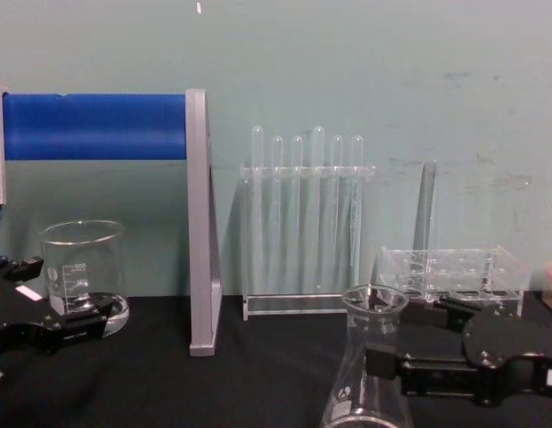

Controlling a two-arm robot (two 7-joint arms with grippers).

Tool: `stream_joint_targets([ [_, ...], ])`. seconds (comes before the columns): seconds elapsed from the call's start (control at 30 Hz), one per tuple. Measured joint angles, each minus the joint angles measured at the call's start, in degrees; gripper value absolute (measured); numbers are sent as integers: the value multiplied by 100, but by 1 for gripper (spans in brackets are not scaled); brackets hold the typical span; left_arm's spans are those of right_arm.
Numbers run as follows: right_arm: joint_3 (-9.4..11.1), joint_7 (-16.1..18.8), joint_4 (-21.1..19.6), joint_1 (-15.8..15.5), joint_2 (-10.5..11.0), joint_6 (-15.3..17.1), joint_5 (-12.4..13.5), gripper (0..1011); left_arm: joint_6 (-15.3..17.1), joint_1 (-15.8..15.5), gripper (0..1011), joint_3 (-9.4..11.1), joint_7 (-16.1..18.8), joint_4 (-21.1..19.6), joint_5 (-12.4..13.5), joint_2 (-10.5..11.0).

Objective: Grasp the erlenmeyer flask with one hand, shake it three times, then place it back.

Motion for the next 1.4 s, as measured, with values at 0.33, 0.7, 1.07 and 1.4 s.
stream_joint_targets([
  [0.33, -137, 47, 258, 222, -179, -52, -70, 1000, 0, 0, 1001, 0, 0, 0, 0, 0],
  [0.7, -221, 63, 391, 352, -295, -86, -124, 1000, 0, 0, 1001, 0, 0, 0, 0, 0],
  [1.07, -229, -6, 418, 374, -317, -62, -159, 1000, 0, 0, 1001, 0, 0, 0, 0, 0],
  [1.4, -226, -6, 418, 373, -313, -59, -159, 1000, 0, 0, 1001, 0, 0, 0, 0, 0],
])
